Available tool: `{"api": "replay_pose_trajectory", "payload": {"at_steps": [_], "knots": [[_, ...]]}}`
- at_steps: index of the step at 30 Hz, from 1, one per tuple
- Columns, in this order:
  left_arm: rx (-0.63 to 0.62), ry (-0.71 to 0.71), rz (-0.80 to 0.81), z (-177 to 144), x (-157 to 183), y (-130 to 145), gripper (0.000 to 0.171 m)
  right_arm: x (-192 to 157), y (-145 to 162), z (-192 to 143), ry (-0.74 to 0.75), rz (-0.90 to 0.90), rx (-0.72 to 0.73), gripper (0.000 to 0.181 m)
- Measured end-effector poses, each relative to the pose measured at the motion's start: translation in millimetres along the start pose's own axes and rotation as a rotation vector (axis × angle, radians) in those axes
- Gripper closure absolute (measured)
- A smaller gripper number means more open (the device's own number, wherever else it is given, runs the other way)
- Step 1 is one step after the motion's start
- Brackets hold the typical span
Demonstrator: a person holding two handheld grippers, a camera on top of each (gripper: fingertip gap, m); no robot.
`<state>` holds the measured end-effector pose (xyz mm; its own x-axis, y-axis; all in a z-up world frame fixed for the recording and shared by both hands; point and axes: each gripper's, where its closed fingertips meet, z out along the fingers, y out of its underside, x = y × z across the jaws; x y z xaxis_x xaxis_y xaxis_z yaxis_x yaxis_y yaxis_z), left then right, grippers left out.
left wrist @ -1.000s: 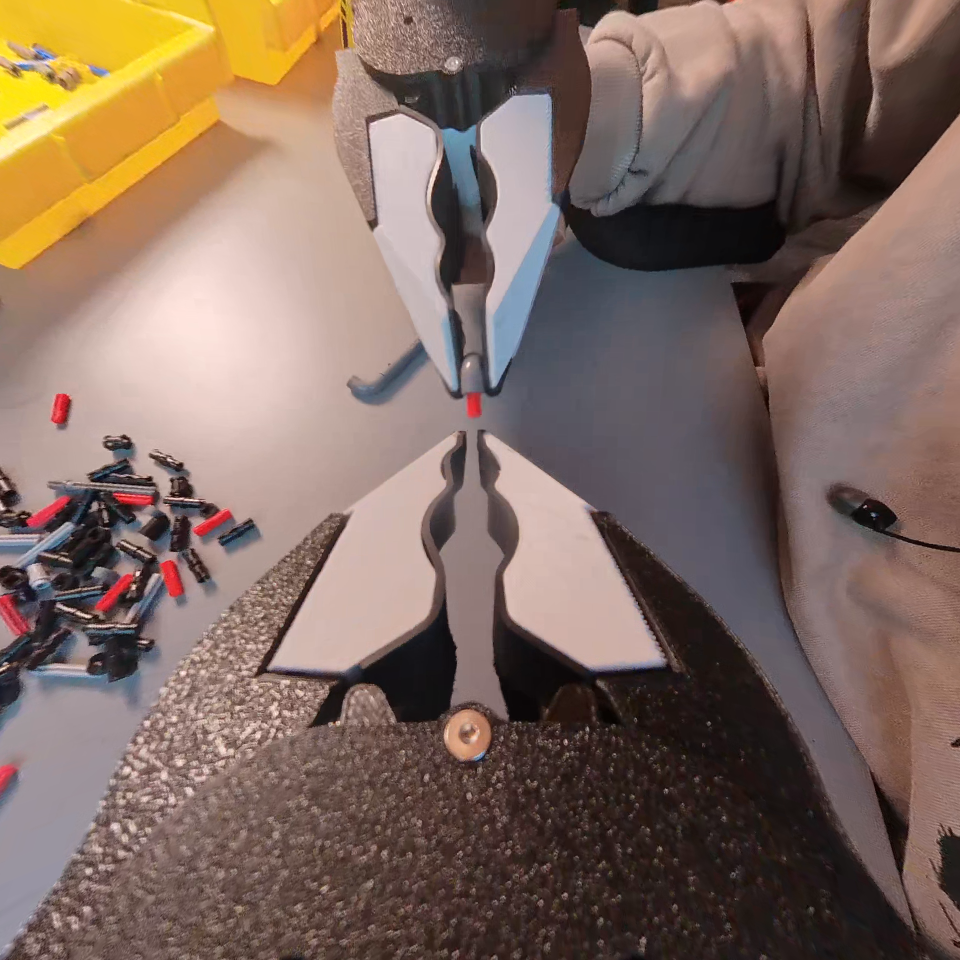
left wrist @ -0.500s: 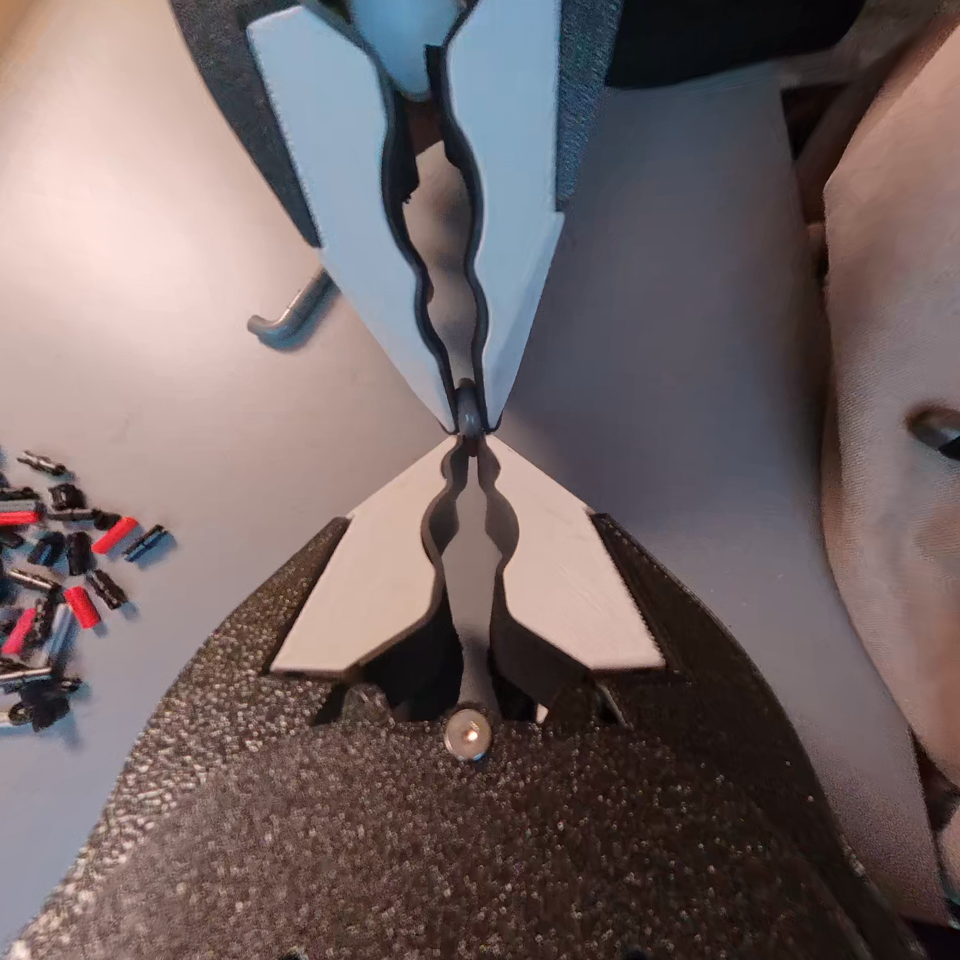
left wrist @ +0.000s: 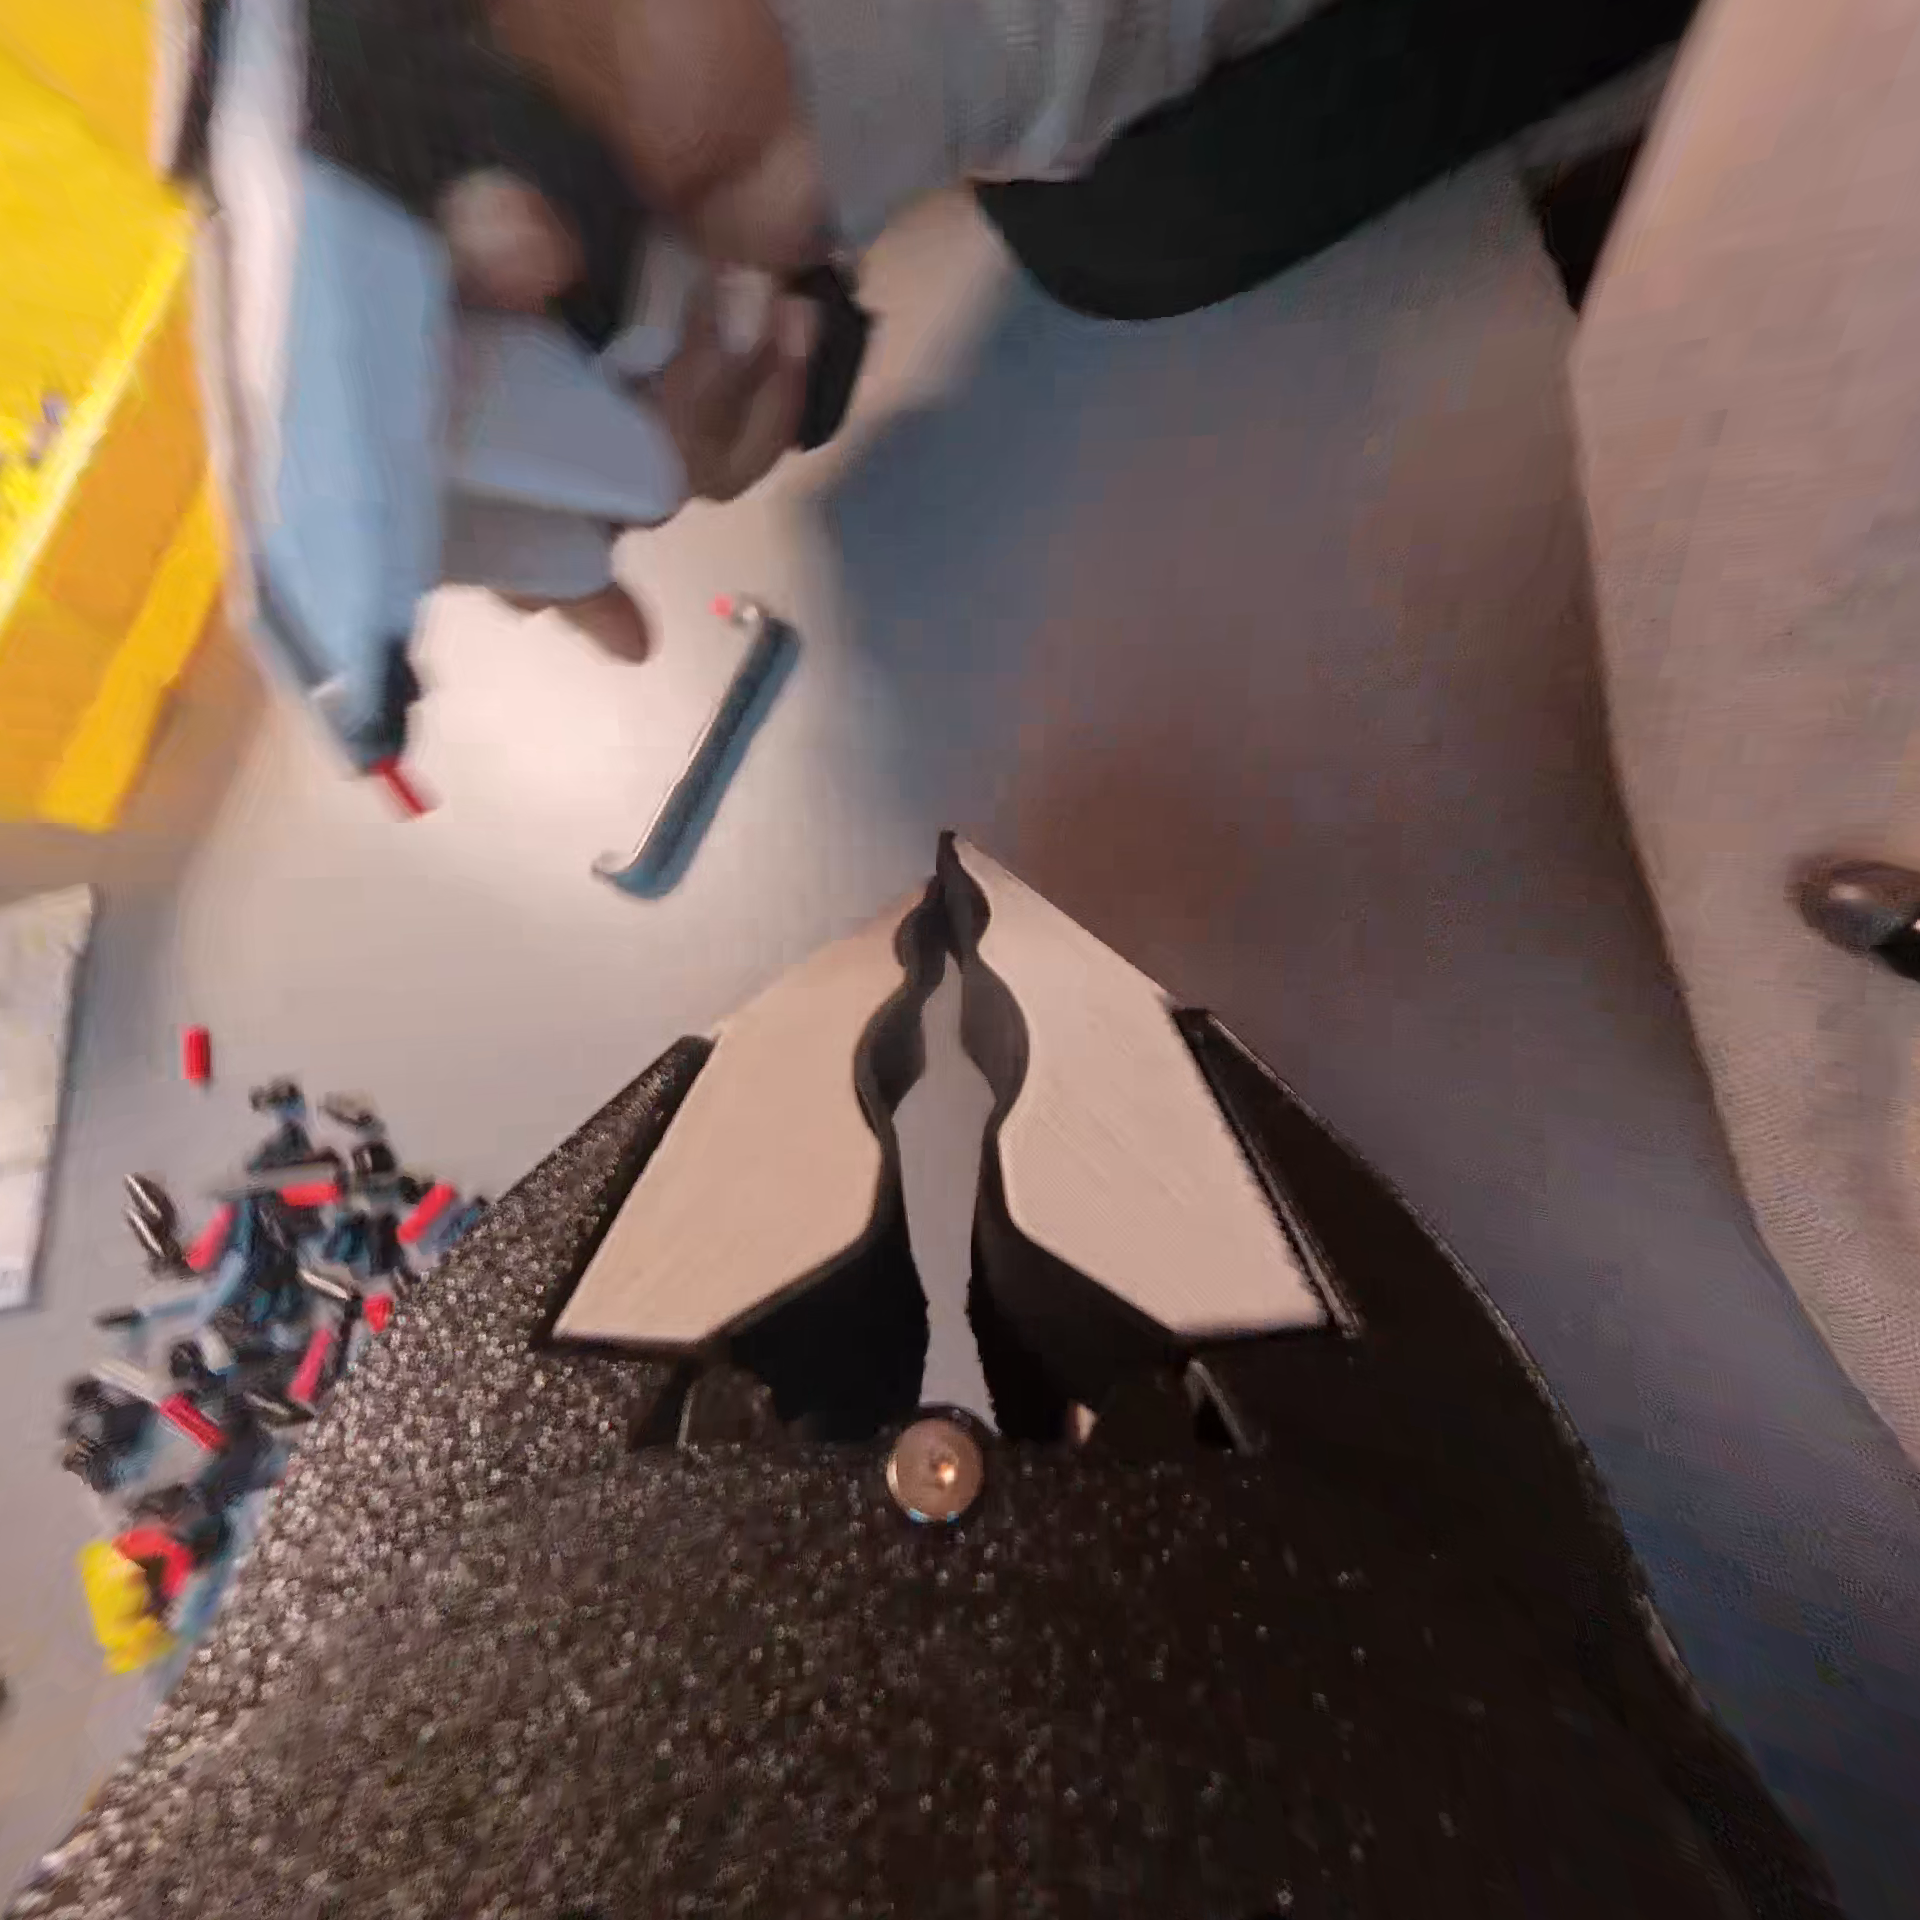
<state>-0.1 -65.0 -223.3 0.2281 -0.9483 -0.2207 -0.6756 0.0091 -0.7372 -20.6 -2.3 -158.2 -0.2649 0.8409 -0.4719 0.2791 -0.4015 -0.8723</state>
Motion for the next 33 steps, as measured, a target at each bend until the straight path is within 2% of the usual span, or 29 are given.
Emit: {"api": "replay_pose_trajectory", "payload": {"at_steps": [2, 5, 7, 10, 12, 18, 20, 24, 28, 33], "knots": [[0.053, 0.046, -0.221, -7, -20, 7, 0.171, 13, 21, 6, 0.094, -0.007, -0.089, 0.176], [0.173, 0.086, -0.439, -16, -35, 0, 0.171, 14, 19, 4, 0.114, -0.047, -0.104, 0.176], [0.163, 0.064, -0.452, -15, -39, 2, 0.156, 6, 25, 13, 0.092, -0.079, -0.144, 0.176], [0.130, 0.069, -0.451, -11, -36, 6, 0.165, 1, 39, 23, 0.094, -0.138, -0.215, 0.176], [0.161, 0.104, -0.468, -12, -33, 1, 0.166, -5, 42, 26, 0.069, -0.155, -0.234, 0.176], [0.148, 0.177, -0.481, -12, -25, 3, 0.168, -9, 49, 29, 0.079, -0.211, -0.289, 0.176], [0.192, 0.226, -0.531, -15, -22, -2, 0.169, -14, 47, 29, 0.054, -0.208, -0.278, 0.176], [0.404, 0.363, -0.757, -23, -34, -13, 0.168, -13, 30, 25, 0.060, -0.154, -0.166, 0.177], [0.510, 0.386, -0.781, -32, -51, -30, 0.168, -14, 3, 15, 0.064, -0.157, -0.029, 0.177], [0.523, 0.334, -0.745, -37, -58, -38, 0.169, -20, -13, 7, 0.043, -0.165, 0.064, 0.177]]}}
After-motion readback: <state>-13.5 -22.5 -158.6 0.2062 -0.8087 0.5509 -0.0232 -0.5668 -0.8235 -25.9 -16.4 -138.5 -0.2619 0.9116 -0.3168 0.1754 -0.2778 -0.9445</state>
